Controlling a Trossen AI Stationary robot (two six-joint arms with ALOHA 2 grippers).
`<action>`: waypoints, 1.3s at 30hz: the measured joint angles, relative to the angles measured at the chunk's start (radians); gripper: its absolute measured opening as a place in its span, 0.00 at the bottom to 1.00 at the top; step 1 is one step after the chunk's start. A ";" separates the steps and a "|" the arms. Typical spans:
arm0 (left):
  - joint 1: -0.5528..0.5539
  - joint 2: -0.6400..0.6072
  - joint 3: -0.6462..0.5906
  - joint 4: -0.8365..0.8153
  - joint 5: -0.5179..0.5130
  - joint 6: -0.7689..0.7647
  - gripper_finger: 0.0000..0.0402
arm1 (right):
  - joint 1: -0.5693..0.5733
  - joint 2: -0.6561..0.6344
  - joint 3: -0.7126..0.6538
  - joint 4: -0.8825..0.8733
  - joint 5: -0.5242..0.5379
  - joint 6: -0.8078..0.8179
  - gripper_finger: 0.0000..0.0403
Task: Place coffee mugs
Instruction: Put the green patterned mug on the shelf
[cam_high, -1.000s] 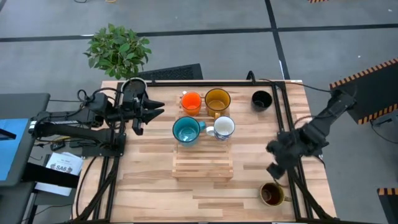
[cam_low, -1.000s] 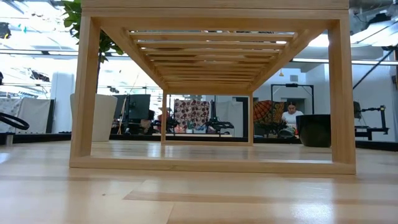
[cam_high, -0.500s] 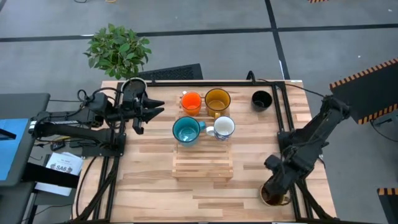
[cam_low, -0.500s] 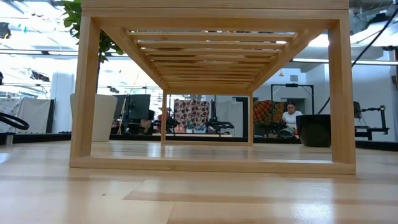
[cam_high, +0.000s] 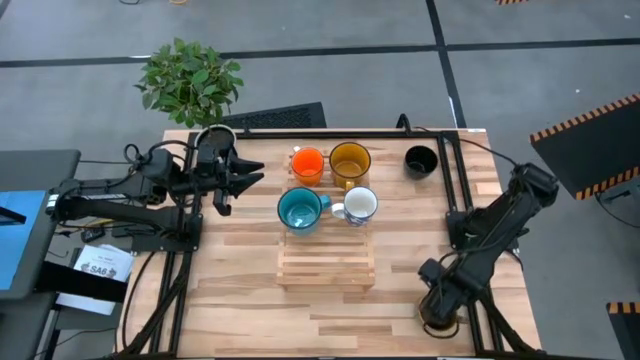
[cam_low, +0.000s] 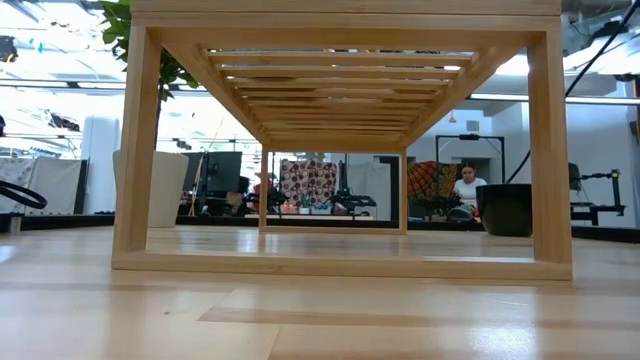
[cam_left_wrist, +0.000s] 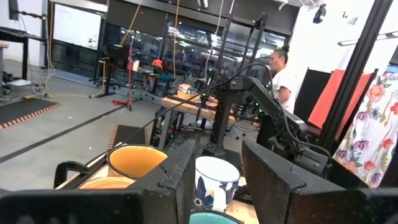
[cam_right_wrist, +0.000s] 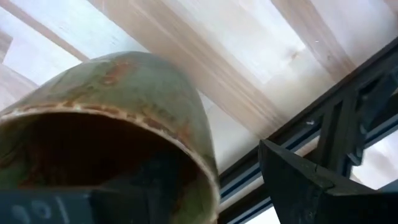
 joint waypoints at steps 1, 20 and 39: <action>0.000 0.000 0.000 0.000 0.000 0.000 0.29 | 0.000 0.005 0.000 0.009 -0.001 -0.002 0.59; 0.000 0.000 0.000 0.002 0.000 0.030 0.29 | -0.135 -0.175 0.141 0.115 -0.026 -0.270 0.14; 0.000 0.000 0.000 -0.003 0.007 0.034 0.29 | -0.533 0.112 0.845 -0.451 0.173 -0.578 0.14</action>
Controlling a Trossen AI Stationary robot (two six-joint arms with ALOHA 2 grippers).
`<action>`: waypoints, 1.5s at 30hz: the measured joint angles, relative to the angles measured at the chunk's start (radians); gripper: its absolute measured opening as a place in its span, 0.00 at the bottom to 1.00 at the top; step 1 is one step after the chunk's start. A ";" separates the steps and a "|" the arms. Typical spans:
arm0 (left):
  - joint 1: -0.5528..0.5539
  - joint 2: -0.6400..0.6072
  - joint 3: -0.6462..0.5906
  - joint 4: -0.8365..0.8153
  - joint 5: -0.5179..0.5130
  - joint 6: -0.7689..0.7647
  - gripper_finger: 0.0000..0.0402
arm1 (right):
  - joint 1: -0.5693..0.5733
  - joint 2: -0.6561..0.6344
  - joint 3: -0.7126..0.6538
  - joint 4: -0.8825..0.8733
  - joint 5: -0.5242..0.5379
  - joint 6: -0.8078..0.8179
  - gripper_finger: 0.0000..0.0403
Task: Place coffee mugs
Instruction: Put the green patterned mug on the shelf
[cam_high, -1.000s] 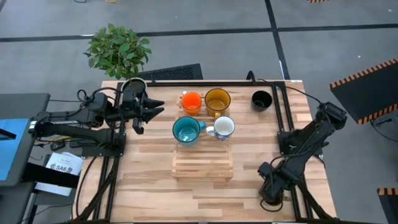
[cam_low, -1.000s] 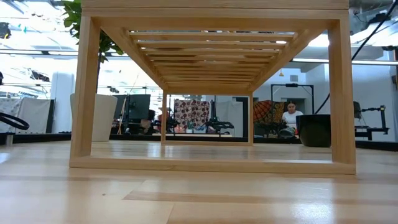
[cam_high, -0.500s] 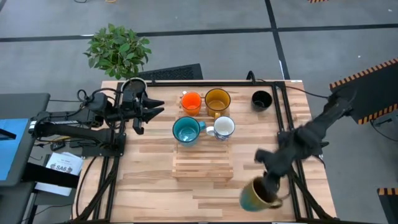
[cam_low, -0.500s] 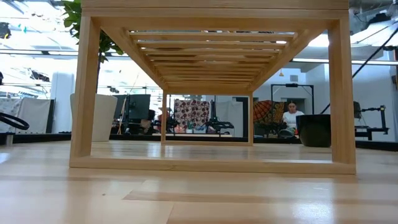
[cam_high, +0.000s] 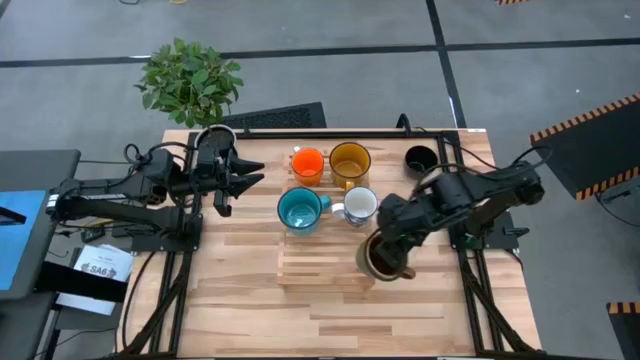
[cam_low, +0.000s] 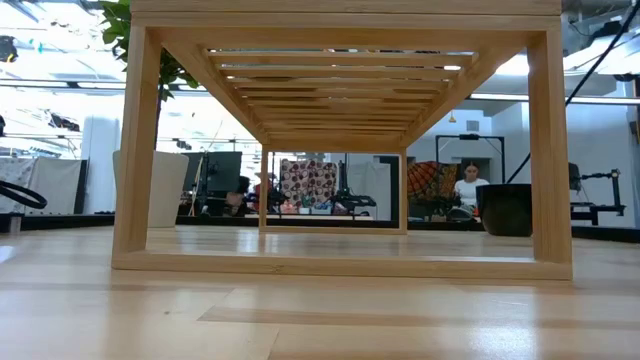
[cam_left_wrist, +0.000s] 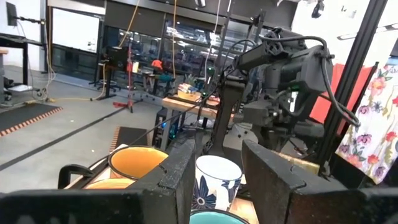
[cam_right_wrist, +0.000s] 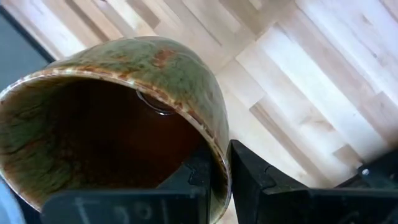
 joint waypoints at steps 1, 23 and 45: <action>0.000 0.000 0.000 0.000 0.001 0.005 0.29 | -0.007 0.012 0.002 0.001 0.000 -0.013 0.14; 0.000 0.000 0.000 -0.005 0.001 0.018 0.29 | -0.075 0.116 0.028 0.071 -0.037 -0.095 0.23; 0.000 0.000 0.000 -0.009 -0.006 0.018 0.29 | -0.110 0.101 0.027 0.272 -0.035 -0.195 0.33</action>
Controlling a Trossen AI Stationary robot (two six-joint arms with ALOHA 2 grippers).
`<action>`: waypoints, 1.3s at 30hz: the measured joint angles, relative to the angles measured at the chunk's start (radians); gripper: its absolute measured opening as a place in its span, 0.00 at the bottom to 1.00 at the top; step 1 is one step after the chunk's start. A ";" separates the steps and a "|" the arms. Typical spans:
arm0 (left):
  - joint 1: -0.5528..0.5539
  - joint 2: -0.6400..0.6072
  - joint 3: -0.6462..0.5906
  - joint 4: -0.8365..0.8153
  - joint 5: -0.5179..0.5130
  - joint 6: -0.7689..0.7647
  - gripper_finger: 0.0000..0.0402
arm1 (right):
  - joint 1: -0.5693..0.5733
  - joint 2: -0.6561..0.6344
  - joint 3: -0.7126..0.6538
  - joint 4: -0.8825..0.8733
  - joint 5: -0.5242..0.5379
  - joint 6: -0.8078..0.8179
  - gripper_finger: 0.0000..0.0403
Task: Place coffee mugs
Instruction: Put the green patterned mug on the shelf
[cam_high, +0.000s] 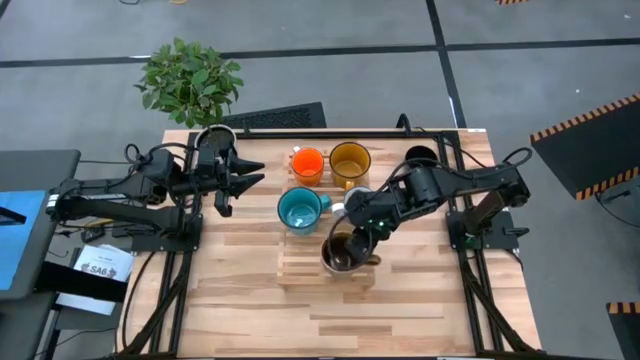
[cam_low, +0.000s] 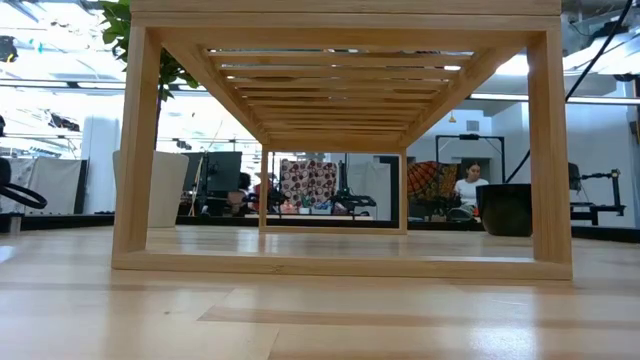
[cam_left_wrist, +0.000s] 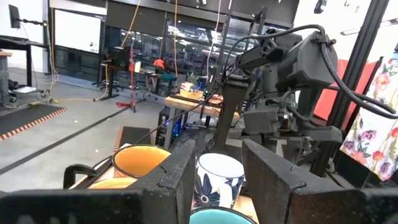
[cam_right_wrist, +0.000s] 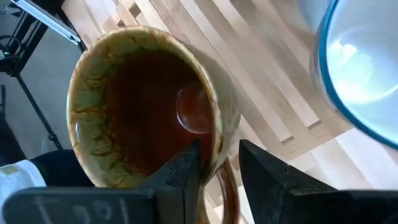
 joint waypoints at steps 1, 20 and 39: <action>0.000 0.000 0.000 0.000 0.000 0.000 0.29 | -0.004 0.000 0.000 0.001 -0.001 -0.007 0.33; 0.000 0.000 0.000 -0.001 -0.024 0.001 0.29 | -0.050 -0.117 -0.001 -0.058 0.032 -0.155 0.33; 0.000 0.000 0.000 0.000 -0.027 -0.014 0.29 | 0.161 -0.416 -0.438 0.079 0.107 -0.063 0.05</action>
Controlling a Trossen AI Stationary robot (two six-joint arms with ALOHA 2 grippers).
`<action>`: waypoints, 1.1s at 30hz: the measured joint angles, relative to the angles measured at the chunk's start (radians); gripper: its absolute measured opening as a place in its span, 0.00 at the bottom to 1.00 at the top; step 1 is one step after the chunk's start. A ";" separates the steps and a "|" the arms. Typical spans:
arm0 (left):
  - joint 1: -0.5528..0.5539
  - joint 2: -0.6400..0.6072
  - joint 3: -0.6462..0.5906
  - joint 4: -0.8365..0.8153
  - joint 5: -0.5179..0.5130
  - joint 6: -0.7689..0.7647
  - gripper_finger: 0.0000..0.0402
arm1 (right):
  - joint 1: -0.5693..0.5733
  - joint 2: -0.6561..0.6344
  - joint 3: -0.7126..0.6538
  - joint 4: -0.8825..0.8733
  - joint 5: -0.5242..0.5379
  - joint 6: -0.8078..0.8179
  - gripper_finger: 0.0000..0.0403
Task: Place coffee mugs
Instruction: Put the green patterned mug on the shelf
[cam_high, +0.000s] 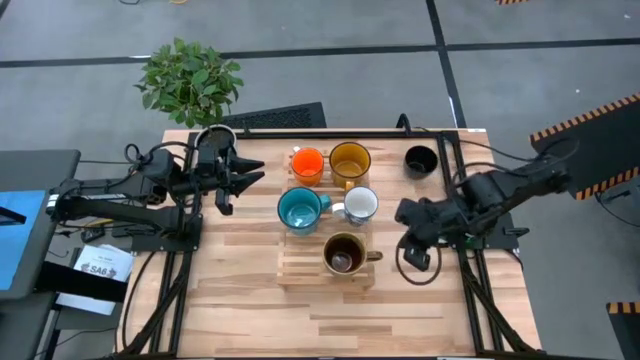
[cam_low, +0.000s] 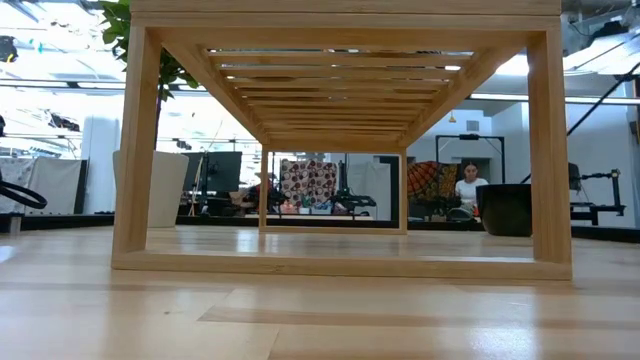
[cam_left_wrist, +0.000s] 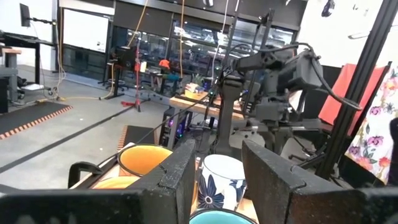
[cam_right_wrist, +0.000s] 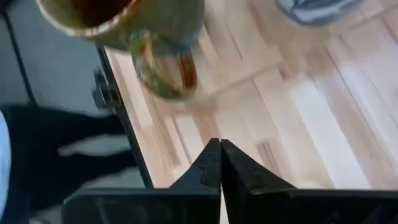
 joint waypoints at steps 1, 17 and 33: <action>0.000 0.000 0.000 0.000 0.000 0.000 0.29 | 0.014 -0.020 -0.039 0.043 0.020 0.019 0.06; 0.000 0.000 0.000 0.000 0.000 -0.031 0.29 | 0.078 -0.073 -0.291 0.231 0.065 0.020 0.04; 0.000 0.000 0.000 0.000 -0.023 -0.031 0.29 | 0.097 -0.094 -0.367 0.455 0.226 0.090 0.04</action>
